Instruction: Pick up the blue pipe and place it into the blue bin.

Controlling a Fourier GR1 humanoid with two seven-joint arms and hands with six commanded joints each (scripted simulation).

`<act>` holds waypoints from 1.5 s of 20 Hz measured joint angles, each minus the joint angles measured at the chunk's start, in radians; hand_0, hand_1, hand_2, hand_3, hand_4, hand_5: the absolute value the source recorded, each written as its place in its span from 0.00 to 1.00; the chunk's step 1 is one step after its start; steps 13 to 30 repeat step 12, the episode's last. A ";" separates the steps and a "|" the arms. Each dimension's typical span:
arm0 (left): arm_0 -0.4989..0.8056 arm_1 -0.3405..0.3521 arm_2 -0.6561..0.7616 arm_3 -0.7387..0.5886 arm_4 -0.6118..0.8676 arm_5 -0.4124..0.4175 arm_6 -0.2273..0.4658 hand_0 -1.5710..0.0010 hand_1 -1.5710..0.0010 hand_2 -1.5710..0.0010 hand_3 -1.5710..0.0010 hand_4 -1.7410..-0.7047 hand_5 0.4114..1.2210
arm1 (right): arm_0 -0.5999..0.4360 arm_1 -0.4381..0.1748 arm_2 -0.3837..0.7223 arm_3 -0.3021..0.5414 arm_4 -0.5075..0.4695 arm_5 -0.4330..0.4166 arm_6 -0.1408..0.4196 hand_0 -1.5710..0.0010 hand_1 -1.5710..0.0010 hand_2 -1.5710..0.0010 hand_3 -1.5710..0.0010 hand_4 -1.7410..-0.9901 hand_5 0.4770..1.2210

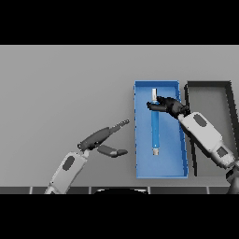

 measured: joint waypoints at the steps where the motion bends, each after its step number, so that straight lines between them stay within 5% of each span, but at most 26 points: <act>1: 0.003 0.001 -0.002 -0.005 0.002 -0.003 -0.002 1.00 1.00 1.00 1.00 0.80 0.06 | -0.003 0.008 0.004 0.021 0.011 0.004 -0.008 0.97 0.97 0.98 0.98 0.82 0.32; 30: -0.012 0.007 0.014 0.001 0.025 -0.016 0.006 1.00 1.00 1.00 1.00 0.79 0.07 | -0.003 0.003 -0.004 0.025 0.006 0.023 -0.035 0.99 0.99 0.99 1.00 0.82 0.27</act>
